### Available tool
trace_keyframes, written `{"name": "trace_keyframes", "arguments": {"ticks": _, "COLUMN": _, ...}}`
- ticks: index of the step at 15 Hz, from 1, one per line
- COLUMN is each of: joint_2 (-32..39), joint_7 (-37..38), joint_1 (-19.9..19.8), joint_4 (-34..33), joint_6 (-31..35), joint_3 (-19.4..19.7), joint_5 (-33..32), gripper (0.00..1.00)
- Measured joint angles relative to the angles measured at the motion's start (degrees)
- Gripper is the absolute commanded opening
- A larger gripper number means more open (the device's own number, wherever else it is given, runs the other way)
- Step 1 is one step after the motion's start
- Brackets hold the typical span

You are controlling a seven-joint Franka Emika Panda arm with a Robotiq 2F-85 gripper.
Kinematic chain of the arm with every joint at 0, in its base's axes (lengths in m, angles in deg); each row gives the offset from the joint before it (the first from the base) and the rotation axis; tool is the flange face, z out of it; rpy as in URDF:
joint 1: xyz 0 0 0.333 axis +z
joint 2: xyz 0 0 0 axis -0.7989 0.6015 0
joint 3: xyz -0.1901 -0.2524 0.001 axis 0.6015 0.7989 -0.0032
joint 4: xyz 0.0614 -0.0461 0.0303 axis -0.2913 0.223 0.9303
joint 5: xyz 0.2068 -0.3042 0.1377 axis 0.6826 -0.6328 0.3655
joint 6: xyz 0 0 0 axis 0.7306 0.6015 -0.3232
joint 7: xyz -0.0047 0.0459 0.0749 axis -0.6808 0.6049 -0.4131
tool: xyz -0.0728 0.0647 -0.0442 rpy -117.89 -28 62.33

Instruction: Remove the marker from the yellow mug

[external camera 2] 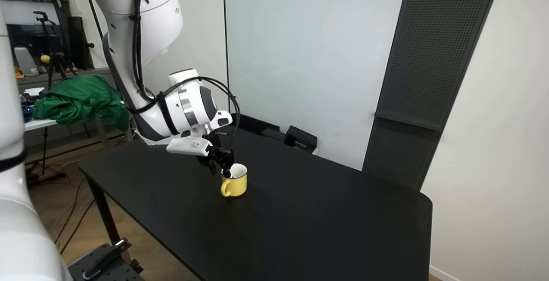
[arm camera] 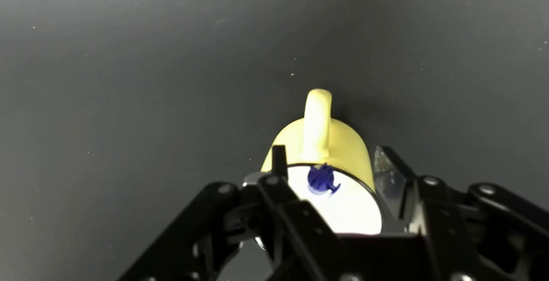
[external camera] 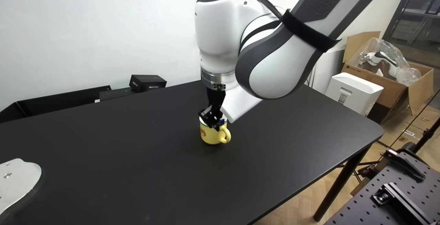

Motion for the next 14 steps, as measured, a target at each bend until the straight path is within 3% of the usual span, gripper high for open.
{"name": "trace_keyframes", "arguments": {"ticks": 4, "joint_2": 0.69, "joint_7": 0.33, "joint_1": -0.01, "joint_4": -0.68, "joint_6": 0.06, "joint_3": 0.97, "joint_5": 0.02, "gripper": 0.01}}
{"name": "trace_keyframes", "arguments": {"ticks": 10, "joint_2": 0.56, "joint_7": 0.64, "joint_1": -0.11, "joint_4": -1.03, "joint_6": 1.47, "joint_3": 1.89, "joint_5": 0.61, "gripper": 0.05}}
{"name": "trace_keyframes", "arguments": {"ticks": 14, "joint_2": -2.36, "joint_7": -0.70, "joint_1": -1.01, "joint_4": -0.59, "joint_6": 4.53, "joint_3": 1.83, "joint_5": 4.44, "gripper": 0.05}}
